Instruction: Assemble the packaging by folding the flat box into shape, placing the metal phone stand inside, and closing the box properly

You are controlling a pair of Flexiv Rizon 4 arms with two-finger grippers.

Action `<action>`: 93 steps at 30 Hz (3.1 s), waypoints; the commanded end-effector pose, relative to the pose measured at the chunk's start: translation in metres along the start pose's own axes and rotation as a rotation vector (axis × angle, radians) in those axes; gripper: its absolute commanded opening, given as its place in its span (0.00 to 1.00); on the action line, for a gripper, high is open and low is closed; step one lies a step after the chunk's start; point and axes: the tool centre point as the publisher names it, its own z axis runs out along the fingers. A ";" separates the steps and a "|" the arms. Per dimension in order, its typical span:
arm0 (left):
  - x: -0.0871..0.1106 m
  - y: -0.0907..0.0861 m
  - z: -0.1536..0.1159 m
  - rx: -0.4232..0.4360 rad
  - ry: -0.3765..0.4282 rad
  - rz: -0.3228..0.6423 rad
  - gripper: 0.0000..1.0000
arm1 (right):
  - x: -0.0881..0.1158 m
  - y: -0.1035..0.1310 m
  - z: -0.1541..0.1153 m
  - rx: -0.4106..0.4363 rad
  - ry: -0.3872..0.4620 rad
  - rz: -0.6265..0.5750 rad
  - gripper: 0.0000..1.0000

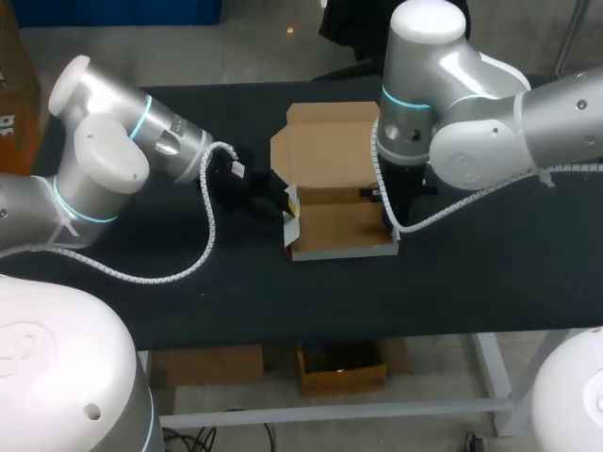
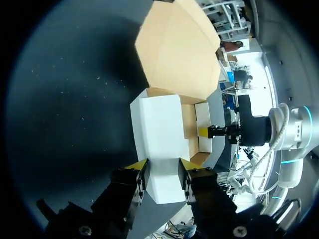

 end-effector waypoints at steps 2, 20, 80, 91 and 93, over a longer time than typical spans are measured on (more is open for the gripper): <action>0.003 -0.002 0.005 -0.003 -0.038 -0.013 0.39 | 0.000 0.000 -0.001 0.002 0.000 -0.001 0.00; 0.002 -0.007 0.014 -0.007 -0.152 -0.042 0.39 | 0.000 0.000 -0.001 0.002 0.000 -0.001 0.00; -0.026 -0.013 0.031 0.030 -0.671 -0.104 0.33 | 0.000 0.000 -0.001 0.002 0.000 -0.001 0.00; -0.031 -0.014 0.027 0.020 -0.690 -0.124 0.25 | 0.000 0.000 -0.001 0.002 0.000 -0.001 0.00; -0.032 -0.014 0.027 0.019 -0.690 -0.129 0.22 | 0.000 0.000 -0.001 0.002 0.000 -0.001 0.00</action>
